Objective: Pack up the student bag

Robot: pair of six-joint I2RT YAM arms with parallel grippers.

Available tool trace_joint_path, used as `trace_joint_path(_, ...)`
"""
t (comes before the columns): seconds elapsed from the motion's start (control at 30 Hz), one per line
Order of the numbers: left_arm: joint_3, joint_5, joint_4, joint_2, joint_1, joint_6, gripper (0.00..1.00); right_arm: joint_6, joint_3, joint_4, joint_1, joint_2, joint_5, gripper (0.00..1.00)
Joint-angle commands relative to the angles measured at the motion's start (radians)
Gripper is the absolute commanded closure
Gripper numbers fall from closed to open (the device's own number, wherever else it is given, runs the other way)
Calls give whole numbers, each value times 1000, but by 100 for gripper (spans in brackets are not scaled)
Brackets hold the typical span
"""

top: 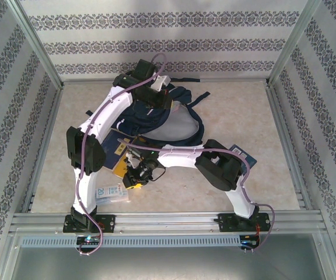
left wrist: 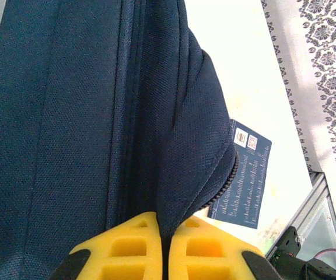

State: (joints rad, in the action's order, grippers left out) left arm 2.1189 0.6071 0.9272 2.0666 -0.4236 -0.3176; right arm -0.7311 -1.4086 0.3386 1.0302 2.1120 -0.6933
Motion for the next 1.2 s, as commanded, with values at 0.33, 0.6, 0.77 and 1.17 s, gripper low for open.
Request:
trace_joint_path(0.33,27,28,-80,-2,19,-30,99,79,-93,284,28,59,179,73)
trace_joint_path(0.6,27,33,-79,4,19,-25,99,105,-162,354,47,107,191,84)
trace_joint_path(0.77,28,37,-82,9,19,-25,100,114,-173,370,50,100,192,94)
trace_joint_path(1.17,38,50,-82,15,34,-34,100,88,-72,288,8,-62,146,100)
